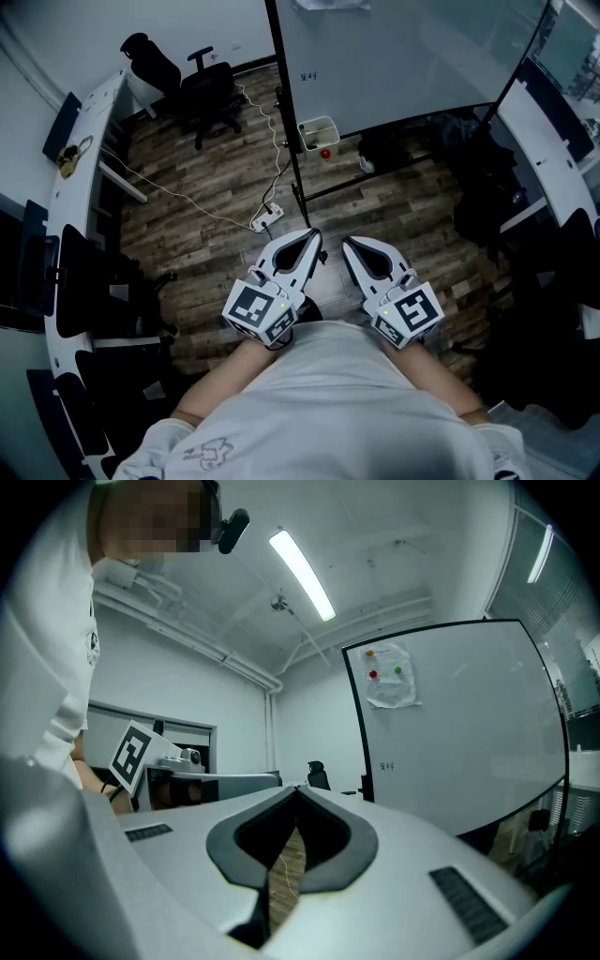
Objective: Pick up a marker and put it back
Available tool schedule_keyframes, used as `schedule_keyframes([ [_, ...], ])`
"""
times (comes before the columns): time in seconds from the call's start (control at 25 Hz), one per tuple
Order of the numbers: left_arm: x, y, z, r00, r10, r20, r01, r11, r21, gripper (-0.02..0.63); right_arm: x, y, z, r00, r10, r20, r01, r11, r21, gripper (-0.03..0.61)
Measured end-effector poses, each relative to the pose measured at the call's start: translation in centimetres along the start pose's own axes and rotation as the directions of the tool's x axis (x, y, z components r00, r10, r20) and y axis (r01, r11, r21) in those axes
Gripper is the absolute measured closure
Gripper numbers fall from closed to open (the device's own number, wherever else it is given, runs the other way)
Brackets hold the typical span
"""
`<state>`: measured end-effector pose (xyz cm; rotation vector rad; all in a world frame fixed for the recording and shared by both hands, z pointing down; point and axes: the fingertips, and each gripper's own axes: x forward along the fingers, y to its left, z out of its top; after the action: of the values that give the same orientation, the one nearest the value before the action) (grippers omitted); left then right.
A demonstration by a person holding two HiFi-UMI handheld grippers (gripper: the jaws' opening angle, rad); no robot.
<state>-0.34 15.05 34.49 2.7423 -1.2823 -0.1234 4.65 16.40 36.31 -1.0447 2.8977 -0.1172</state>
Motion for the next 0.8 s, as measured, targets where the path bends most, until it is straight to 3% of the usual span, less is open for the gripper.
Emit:
schedule_keyframes([
  [0.8, 7.0, 7.4, -0.8, 0.999, -0.031, -0.012, 0.03, 0.999, -0.02, 0.609, 6.9, -6.2, -1.1, 1.0, -0.013, -0.025, 0.014, 1.0, 0.025, 0.568],
])
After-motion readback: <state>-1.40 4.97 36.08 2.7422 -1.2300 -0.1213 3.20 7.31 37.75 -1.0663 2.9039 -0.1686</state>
